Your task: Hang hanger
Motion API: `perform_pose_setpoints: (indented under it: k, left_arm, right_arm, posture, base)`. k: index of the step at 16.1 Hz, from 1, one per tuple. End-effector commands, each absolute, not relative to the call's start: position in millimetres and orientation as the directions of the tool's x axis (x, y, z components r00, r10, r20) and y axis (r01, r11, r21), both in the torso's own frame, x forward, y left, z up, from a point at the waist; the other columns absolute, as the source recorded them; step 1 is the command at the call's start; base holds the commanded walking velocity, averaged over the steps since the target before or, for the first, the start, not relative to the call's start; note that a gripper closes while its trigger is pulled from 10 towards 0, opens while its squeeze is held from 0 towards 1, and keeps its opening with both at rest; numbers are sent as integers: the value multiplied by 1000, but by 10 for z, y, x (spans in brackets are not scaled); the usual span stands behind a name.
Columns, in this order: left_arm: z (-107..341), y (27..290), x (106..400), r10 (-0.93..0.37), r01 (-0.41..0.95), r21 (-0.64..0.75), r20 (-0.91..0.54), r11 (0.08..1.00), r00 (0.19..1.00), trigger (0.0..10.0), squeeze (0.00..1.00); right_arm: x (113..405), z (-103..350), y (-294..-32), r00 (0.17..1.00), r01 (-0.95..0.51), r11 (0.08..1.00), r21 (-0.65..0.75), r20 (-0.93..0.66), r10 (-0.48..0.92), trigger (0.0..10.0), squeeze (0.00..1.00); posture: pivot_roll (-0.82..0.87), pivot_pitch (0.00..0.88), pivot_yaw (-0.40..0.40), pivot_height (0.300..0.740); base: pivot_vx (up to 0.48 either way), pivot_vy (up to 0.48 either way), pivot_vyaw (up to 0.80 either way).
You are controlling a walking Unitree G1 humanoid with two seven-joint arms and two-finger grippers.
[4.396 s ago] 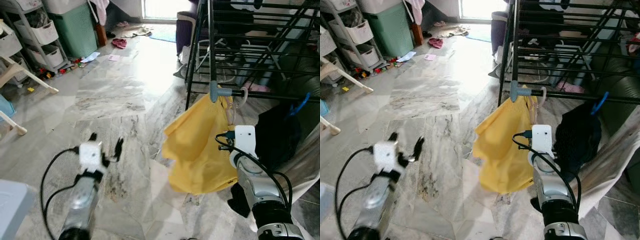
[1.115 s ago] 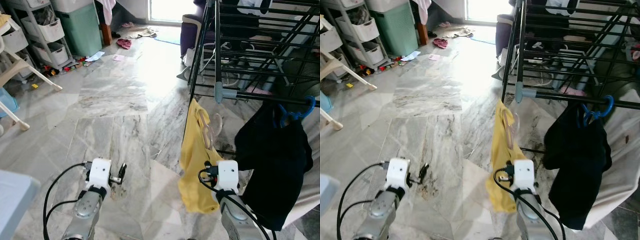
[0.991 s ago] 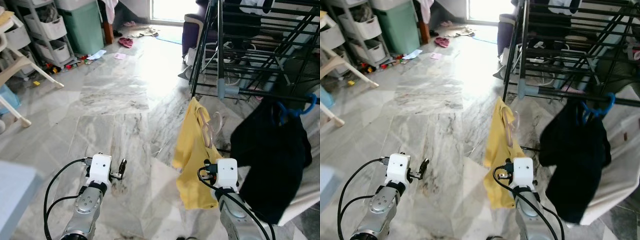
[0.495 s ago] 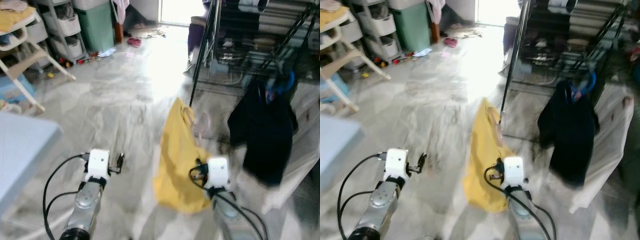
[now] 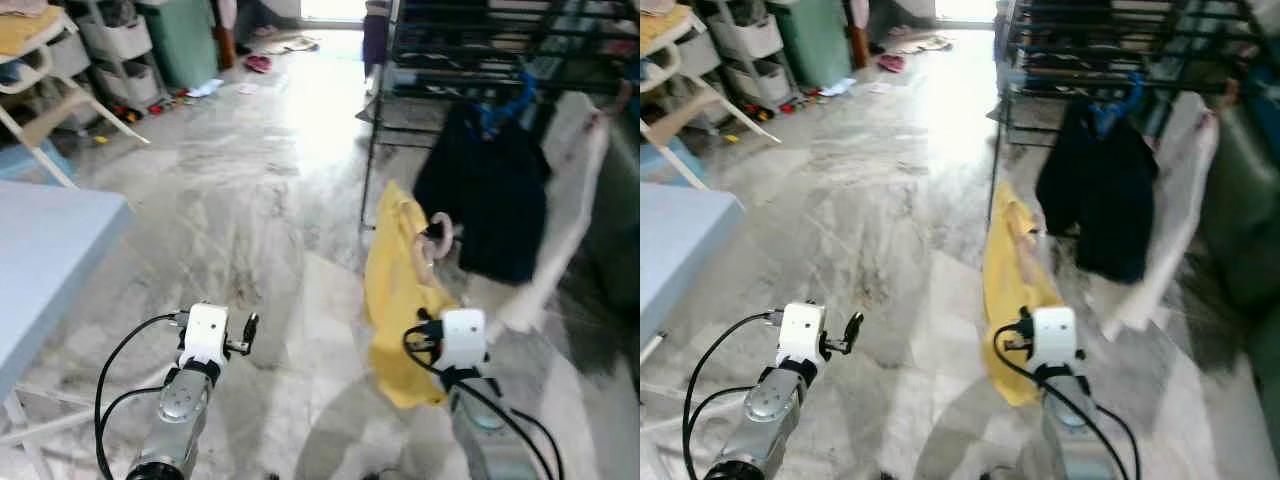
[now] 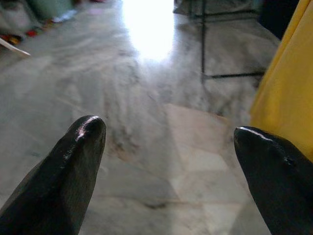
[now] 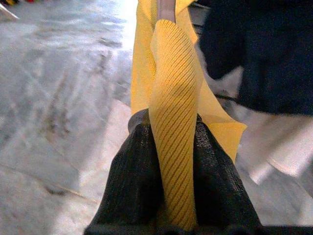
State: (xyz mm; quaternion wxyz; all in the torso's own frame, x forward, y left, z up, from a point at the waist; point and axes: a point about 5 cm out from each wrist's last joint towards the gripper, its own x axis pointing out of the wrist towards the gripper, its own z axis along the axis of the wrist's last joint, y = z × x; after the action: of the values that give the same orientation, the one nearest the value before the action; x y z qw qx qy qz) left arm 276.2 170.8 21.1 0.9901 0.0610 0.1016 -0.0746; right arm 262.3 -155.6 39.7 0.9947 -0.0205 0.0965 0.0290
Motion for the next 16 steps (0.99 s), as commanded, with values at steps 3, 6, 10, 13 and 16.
perform_pose_setpoints:
  k: [3,6,10,13,16]
  left_arm:
    - [274,1712,2792,-167,183,74,-185,980,969,10000,0]
    - [271,1604,2811,-178,193,70,-179,979,968,10000,0]
    - [245,1589,2788,-178,192,59,-184,980,967,10000,0]
    - [229,1573,2771,-177,190,57,-188,980,966,10000,0]
    - [215,1563,2757,-184,199,59,-193,978,964,10000,0]
  right_arm:
    - [2720,511,-1412,984,-117,993,-28,-136,112,10000,0]
    - [2758,530,-1324,977,-176,983,-47,-130,169,10000,0]
    - [2734,536,-1301,974,-199,978,-59,-126,190,10000,0]
    - [2724,531,-1326,973,-200,978,-65,-128,191,10000,0]
    - [2707,512,-1326,972,-203,977,-61,-134,193,10000,0]
  posture:
    - [-60,147,27,740]
    - [-60,149,13,740]
    - [-62,149,-7,740]
    - [-64,152,-10,740]
    - [-66,155,-9,740]
  base:
    - [0,0,0]
    - [0,0,0]
    - [0,-327,400]
    - [0,-381,800]
    - [0,-384,800]
